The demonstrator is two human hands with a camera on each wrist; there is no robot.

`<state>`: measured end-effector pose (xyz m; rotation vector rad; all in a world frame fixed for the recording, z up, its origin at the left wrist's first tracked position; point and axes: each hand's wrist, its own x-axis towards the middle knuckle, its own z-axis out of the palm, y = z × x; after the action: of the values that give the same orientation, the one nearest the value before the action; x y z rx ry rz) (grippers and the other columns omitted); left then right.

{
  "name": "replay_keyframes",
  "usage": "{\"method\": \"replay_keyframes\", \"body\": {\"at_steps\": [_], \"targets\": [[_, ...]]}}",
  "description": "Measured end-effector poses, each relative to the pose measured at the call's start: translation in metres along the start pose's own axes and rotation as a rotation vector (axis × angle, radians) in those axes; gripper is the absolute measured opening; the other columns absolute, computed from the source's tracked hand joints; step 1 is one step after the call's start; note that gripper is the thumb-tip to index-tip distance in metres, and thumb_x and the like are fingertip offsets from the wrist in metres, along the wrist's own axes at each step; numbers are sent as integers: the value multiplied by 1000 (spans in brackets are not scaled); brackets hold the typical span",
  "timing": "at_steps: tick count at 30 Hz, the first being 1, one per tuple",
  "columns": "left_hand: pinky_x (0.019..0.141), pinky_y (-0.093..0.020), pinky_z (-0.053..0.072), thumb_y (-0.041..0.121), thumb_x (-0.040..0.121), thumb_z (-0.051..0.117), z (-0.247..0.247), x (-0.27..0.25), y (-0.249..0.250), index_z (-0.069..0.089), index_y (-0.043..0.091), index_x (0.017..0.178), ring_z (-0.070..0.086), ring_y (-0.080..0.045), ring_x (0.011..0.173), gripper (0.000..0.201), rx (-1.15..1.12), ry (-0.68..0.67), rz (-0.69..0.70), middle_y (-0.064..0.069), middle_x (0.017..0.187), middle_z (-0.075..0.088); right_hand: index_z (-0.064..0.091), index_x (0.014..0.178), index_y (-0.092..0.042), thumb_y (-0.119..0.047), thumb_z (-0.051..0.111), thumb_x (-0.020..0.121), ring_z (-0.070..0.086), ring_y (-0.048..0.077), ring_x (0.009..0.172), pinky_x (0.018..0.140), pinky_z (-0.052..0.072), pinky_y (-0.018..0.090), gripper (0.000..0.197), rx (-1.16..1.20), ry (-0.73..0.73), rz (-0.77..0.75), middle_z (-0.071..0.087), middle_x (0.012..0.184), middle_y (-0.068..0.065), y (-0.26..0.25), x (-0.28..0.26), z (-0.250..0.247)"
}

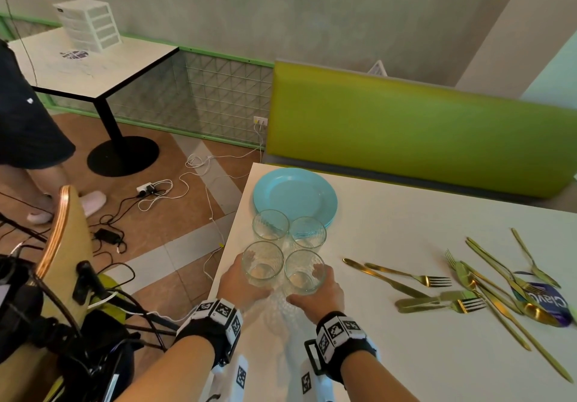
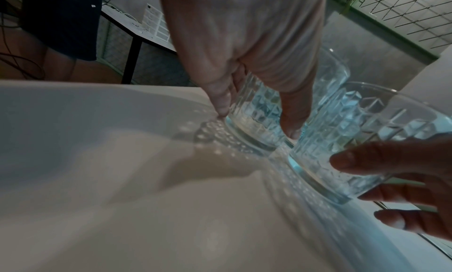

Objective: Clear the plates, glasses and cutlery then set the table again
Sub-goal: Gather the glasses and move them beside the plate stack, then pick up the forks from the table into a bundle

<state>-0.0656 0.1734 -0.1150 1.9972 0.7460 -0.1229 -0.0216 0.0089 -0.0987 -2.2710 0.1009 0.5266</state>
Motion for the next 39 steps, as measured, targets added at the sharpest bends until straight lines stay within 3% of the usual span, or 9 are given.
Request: {"method": "replay_keyframes", "body": {"at_steps": [7,10,14,19,23,27,31,34,39], "targets": [[103,-32,42,13,64,83,1,4,-1,35,22,141,49,-26,128,92,-53,-13,-21,-6,138,51,38,132,-23,-22,83,63,54,22,115,85,42,20,82,-1,-11,-1,56,124,5,-1,0,-2],[107,-40,40,13,57,86,1,1,-1,27,19,145,44,-27,132,106,-136,-15,-29,-5,142,45,37,133,-24,-23,84,62,53,23,116,88,44,24,85,2,-27,11,55,125,5,0,1,-2],[112,-50,33,40,30,95,5,-3,-2,-4,30,150,27,-25,143,156,-202,-5,-2,-4,155,22,29,140,-24,-25,85,61,49,25,121,95,44,29,97,-14,-55,39,48,131,8,1,0,-5],[119,-49,18,37,38,94,-6,-28,21,-2,20,150,6,-26,146,148,-94,118,107,-5,156,8,16,148,-21,-17,85,65,41,21,133,104,40,30,109,-55,-77,61,40,145,4,2,-1,-18],[118,-46,10,77,22,73,-11,-40,48,4,13,150,7,-27,144,158,-71,187,261,-6,155,10,15,148,-20,-12,83,67,42,23,133,107,41,35,106,-82,-40,100,42,144,7,3,-1,-40],[115,-40,16,74,43,53,1,-50,86,20,6,145,19,-27,137,127,-115,310,409,-13,147,25,22,146,-19,-12,82,69,48,27,127,101,45,35,98,-93,23,118,44,141,13,7,-4,-73],[108,-39,22,52,67,57,30,-51,128,40,-5,134,36,-37,127,90,-80,315,526,-21,136,43,27,143,-17,-16,80,72,51,26,125,100,46,33,89,-143,106,152,51,136,13,26,-12,-117],[101,-28,24,17,80,65,65,-52,161,51,-1,126,42,-36,123,51,0,190,596,-18,128,52,34,139,-16,-19,79,73,54,25,119,91,46,28,79,-158,160,201,57,128,11,52,-19,-159],[102,-31,39,15,88,56,136,-53,194,51,10,125,48,-23,122,37,138,-121,603,-8,129,52,48,132,-15,-21,73,79,53,21,122,99,41,26,59,-166,243,309,58,130,6,111,-26,-229]]}}
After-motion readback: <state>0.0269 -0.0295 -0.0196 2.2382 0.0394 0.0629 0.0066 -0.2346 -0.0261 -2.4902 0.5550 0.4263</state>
